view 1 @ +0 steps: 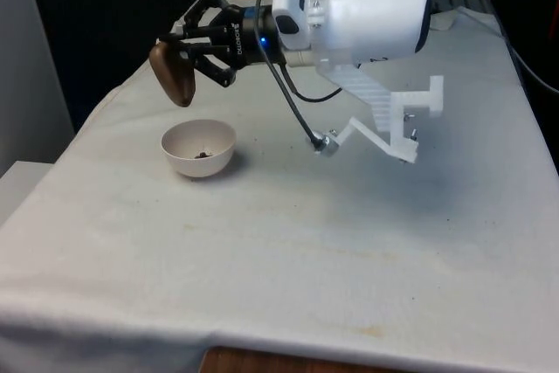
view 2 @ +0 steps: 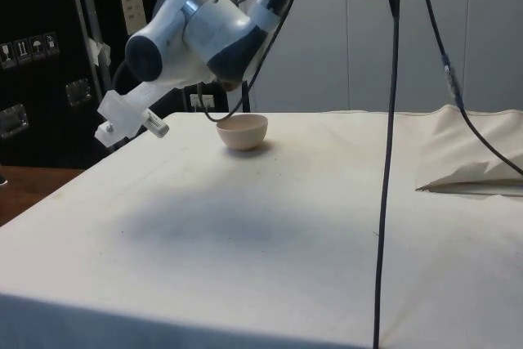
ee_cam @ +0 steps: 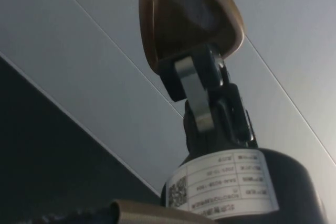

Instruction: Pour the coffee beans from the cup into the bowl.

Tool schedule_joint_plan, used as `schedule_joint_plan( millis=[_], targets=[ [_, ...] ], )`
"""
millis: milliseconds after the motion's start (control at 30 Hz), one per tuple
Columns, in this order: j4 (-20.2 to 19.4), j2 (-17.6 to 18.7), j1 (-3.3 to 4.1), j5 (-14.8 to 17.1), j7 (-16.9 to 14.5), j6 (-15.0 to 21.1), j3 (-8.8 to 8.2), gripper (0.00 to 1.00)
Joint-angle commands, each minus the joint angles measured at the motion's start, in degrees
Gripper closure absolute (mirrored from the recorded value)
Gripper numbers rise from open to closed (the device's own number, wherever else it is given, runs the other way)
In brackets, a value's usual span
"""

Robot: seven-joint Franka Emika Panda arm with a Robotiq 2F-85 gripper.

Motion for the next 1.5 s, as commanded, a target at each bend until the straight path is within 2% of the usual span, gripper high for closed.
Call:
schedule_joint_plan(
  millis=[0, 167, 200, 233, 467, 500, 533, 733, 767, 800, 1033, 1067, 1100, 1333, 1367, 1400, 1433, 1467],
  targets=[
    [-0.7, -0.6, -0.34, 0.3, 0.2, 1.1, 0.29, 1.00],
    [-1.0, -1.0, -0.34, 1.1, 0.8, 1.9, 0.34, 1.00],
    [-0.4, -0.4, 0.00, 1.0, 0.7, 1.0, 0.00, 1.00],
    [-1.1, -1.1, -0.34, 1.3, 0.9, 2.1, 0.34, 1.00],
    [-1.8, -1.9, -0.52, 2.8, 1.7, 3.7, 0.34, 1.00],
    [-1.2, -1.3, -0.06, 2.5, 1.5, 2.5, 0.00, 1.00],
    [-1.9, -2.2, -0.52, 3.2, 1.8, 4.2, 0.29, 1.00],
    [-2.3, -2.9, -0.57, 4.4, 2.2, 5.4, 0.17, 1.00],
    [-1.6, -2.1, -0.17, 4.2, 2.1, 4.3, -0.11, 1.00],
    [-2.3, -3.0, -0.57, 4.5, 2.2, 5.4, 0.17, 1.00],
    [-2.9, -4.2, -0.57, 6.1, 2.7, 6.3, 0.17, 1.00],
    [-2.3, -3.6, -0.17, 5.9, 2.5, 5.3, -0.11, 1.00],
    [-2.9, -4.3, -0.57, 6.2, 2.8, 6.5, 0.17, 1.00],
    [-3.3, -5.2, -0.57, 7.8, 3.2, 7.6, 0.17, 1.00],
    [-2.7, -4.6, -0.17, 7.5, 3.0, 6.4, -0.11, 1.00],
    [-2.7, -4.6, -0.17, 7.8, 3.0, 6.5, -0.11, 1.00],
    [-3.4, -5.4, -0.57, 8.3, 3.3, 7.8, 0.17, 1.00],
    [-3.4, -5.5, -0.57, 8.5, 3.3, 7.9, 0.17, 1.00]
  ],
)
